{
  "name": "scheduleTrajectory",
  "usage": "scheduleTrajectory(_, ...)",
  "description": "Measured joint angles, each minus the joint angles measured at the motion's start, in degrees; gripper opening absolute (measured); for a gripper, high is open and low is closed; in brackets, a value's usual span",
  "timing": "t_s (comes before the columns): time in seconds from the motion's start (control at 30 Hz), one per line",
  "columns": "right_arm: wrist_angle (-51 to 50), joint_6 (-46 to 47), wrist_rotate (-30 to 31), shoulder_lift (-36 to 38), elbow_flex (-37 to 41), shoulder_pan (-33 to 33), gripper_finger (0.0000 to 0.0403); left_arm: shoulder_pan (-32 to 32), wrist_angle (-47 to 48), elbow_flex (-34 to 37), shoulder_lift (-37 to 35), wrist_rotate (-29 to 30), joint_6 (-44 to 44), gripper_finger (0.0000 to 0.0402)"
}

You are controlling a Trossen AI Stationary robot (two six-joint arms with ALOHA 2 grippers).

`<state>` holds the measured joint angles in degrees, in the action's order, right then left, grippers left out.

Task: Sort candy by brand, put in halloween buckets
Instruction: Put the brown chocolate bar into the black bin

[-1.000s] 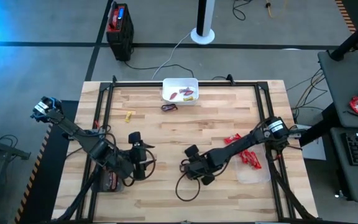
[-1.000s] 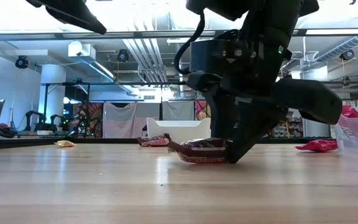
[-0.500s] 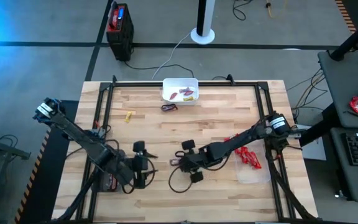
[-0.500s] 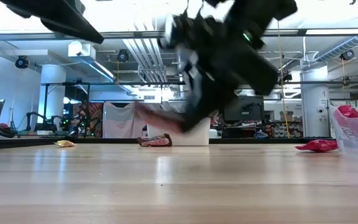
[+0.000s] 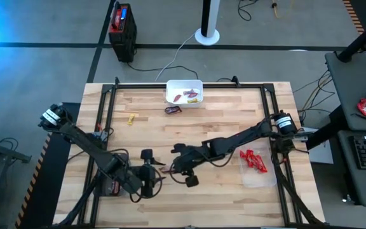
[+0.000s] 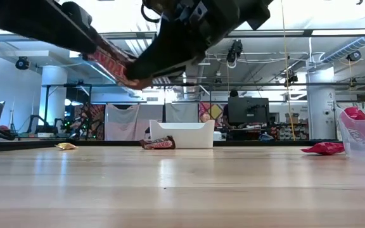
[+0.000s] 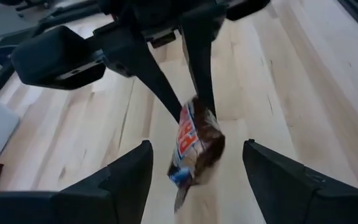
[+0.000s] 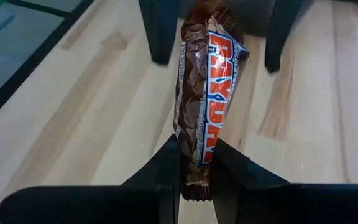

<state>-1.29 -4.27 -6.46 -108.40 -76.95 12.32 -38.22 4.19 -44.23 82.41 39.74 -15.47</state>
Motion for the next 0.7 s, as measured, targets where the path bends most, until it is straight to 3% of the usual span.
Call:
scheduleTrajectory(0.1,0.30,-0.87,-0.01,0.00,-0.41,0.00,0.0051,0.00,-0.74,-0.07,-0.02,1.22,-0.02,0.0211)
scheduleTrajectory(0.17,0.32,-0.88,-0.02,0.00,-0.46,0.00,0.0052,0.00,-0.65,-0.07,-0.04,1.38,-0.13,0.0176)
scheduleTrajectory(0.33,0.27,1.86,0.27,0.00,-0.48,-0.19,0.0055,0.00,-0.40,-0.07,-0.38,0.07,-0.66,0.0033)
scheduleTrajectory(0.6,-0.18,6.37,0.39,1.01,-0.57,-1.03,0.0134,-0.15,2.58,-0.28,-3.93,-2.27,-2.61,0.0027)
scheduleTrajectory(0.7,-3.09,7.88,0.43,2.58,-0.57,-1.54,0.0167,-0.21,12.94,-4.56,-5.95,-5.43,-8.33,0.0027)
